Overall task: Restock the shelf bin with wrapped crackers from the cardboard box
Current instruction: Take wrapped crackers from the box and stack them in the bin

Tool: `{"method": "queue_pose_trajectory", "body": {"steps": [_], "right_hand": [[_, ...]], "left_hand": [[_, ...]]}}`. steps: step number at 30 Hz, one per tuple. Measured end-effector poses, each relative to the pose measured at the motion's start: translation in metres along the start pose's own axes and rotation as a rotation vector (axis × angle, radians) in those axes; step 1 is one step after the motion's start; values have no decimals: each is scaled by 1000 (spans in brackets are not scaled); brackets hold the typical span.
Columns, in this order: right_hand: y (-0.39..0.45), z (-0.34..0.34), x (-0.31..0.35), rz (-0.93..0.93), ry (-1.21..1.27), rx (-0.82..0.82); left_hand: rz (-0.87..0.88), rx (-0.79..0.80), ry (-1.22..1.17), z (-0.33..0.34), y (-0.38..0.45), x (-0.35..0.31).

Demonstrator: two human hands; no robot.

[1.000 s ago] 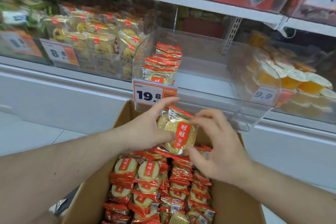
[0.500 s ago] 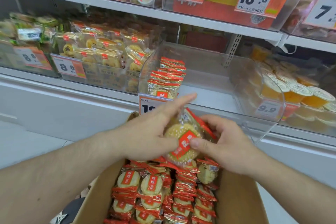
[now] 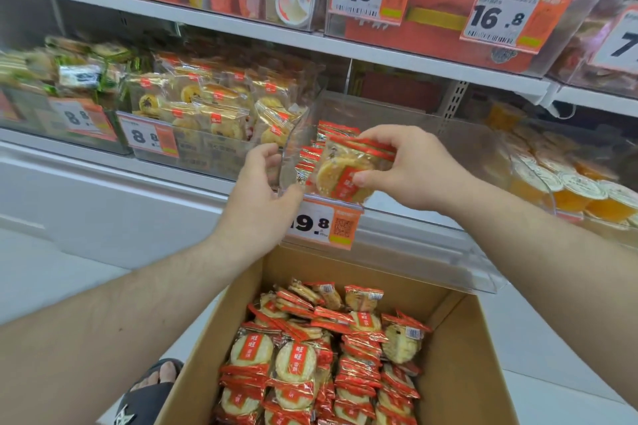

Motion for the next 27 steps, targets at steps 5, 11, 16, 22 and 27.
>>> {"method": "queue_pose_trajectory", "body": {"steps": [5,11,16,22,27], "right_hand": [[19,24,12,148,71,299],[24,20,17,316,371,408],[18,29,13,239,291,251],[21,31,12,239,280,379],[20,32,5,241,236,418]], "left_hand": [[55,32,42,6,-1,11],[78,36,80,6,-1,15],[66,34,77,7,-2,15],[67,37,156,8,-5,11],[77,41,175,6,-7,6]]}}
Point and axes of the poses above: each hand's wrist, its own y-axis towards the middle knuckle, its own z-axis out of the palm, x = y × z, the point moved 1 cm from there along y, towards the middle knuckle, and after that the axes turned 7 degrees about z, right-handed, at the moved point
